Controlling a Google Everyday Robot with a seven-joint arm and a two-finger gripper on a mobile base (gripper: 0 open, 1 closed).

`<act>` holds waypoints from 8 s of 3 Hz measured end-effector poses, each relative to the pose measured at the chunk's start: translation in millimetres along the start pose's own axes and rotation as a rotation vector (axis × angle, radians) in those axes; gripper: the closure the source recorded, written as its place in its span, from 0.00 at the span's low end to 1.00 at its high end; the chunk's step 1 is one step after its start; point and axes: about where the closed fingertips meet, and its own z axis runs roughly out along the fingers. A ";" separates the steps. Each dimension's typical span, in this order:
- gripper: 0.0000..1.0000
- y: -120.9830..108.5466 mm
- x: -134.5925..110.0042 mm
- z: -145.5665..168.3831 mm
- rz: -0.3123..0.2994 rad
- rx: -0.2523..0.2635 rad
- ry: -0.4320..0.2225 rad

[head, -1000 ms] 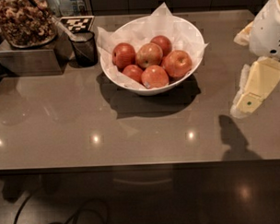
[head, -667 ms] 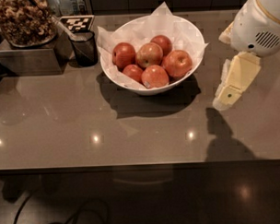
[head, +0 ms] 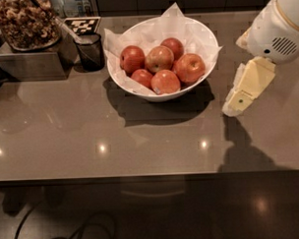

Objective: Pick apple from white bowl

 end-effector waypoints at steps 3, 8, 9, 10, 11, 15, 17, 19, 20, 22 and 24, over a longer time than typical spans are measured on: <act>0.19 -26.4 -46.5 40.7 0.018 -0.090 -0.124; 0.34 -53.9 -89.2 54.0 -0.069 -0.078 -0.130; 0.28 -63.4 -90.0 57.0 -0.069 -0.072 -0.117; 0.27 -70.9 -92.0 64.1 -0.076 -0.082 -0.106; 0.28 -76.4 -92.4 70.8 -0.084 -0.097 -0.102; 0.28 -93.2 -75.5 106.3 -0.057 -0.159 -0.109; 0.30 -101.3 -63.0 118.9 -0.011 -0.152 -0.107; 0.64 -96.9 -55.2 127.2 0.006 -0.160 -0.109; 0.87 -90.6 -55.4 124.9 0.007 -0.177 -0.124; 1.00 -70.7 -72.6 86.0 -0.065 -0.256 -0.240; 1.00 -56.5 -103.3 61.8 -0.176 -0.340 -0.330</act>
Offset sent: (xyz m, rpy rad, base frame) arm 0.0806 0.0700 -0.0161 0.2141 0.0632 0.0975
